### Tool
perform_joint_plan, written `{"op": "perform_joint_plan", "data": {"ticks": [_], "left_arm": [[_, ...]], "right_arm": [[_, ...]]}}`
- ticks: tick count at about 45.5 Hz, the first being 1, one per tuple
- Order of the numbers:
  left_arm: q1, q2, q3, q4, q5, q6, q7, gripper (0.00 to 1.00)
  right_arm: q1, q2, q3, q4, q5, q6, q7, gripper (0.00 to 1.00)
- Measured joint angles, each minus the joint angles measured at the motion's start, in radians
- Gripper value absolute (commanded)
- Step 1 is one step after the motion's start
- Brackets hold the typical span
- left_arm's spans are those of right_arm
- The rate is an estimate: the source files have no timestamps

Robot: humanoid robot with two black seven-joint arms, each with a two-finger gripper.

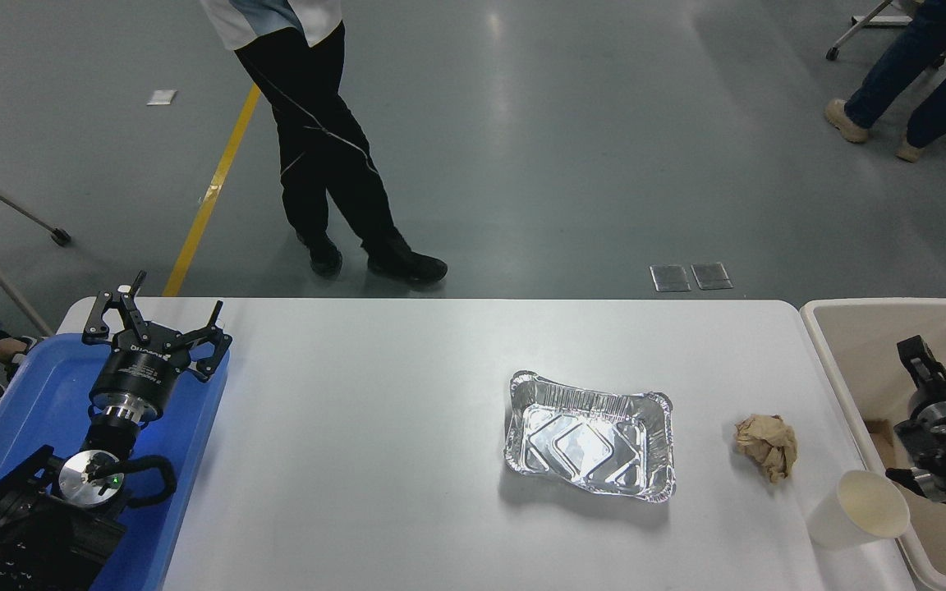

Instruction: Pick up paper cup place in dustbin

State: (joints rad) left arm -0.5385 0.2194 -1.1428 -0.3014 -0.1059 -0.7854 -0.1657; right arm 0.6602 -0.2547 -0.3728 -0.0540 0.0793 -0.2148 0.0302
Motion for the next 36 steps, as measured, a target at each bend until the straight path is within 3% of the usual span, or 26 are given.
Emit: {"op": "perform_joint_plan", "data": {"ticks": [11, 36], "left_arm": [[0.001, 0.001, 0.0, 0.0, 0.001, 0.0, 0.0, 0.99], [-0.001, 0.002, 0.004, -0.001, 0.001, 0.0, 0.001, 0.99]], "right_arm": [[0.026, -0.024, 0.0, 0.066, -0.001, 0.004, 0.0, 1.0], [0.25, -0.249, -0.126, 0.546, -0.001, 0.029, -0.006, 1.0]]}}
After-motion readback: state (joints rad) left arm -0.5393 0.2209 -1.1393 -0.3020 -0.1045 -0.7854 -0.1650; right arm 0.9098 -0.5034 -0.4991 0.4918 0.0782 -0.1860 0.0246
